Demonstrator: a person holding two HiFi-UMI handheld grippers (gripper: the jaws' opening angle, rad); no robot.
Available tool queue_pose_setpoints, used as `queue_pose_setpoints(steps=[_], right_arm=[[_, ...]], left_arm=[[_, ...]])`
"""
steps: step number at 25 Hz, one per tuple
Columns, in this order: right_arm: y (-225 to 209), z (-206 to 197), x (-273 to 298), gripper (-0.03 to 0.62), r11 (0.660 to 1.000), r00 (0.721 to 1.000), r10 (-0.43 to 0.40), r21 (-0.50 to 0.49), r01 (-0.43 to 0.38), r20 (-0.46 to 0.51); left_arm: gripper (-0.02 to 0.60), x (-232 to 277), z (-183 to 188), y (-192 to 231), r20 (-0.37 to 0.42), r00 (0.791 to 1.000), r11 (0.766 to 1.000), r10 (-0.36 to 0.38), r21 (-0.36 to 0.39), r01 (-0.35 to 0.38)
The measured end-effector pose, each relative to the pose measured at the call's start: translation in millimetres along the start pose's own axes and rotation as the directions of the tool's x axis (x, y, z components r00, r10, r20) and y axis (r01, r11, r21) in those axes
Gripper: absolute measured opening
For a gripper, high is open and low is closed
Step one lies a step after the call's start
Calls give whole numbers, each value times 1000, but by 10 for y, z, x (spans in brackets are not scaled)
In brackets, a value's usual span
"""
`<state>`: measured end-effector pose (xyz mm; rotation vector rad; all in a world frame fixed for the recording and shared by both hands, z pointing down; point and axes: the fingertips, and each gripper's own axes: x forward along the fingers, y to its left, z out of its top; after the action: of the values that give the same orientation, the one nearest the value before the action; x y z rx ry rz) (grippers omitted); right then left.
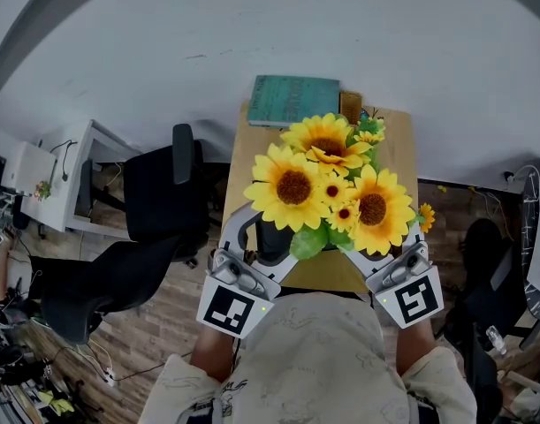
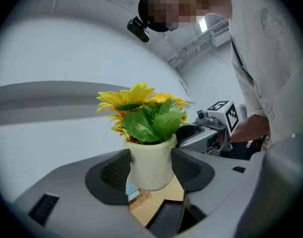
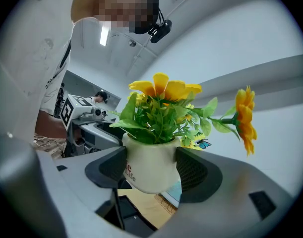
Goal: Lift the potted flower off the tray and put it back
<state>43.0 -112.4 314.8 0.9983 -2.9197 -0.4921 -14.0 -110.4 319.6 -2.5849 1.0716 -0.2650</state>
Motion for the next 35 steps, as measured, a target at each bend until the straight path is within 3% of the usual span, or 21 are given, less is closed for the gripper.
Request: queue_pose_setpoints(steps=[35], right_arm=[[-13,-145,50,331,1000,1000,-2,13,3,-25]], left_arm=[[265,58,-155,14,-18,1000,999,-6,-36,6]])
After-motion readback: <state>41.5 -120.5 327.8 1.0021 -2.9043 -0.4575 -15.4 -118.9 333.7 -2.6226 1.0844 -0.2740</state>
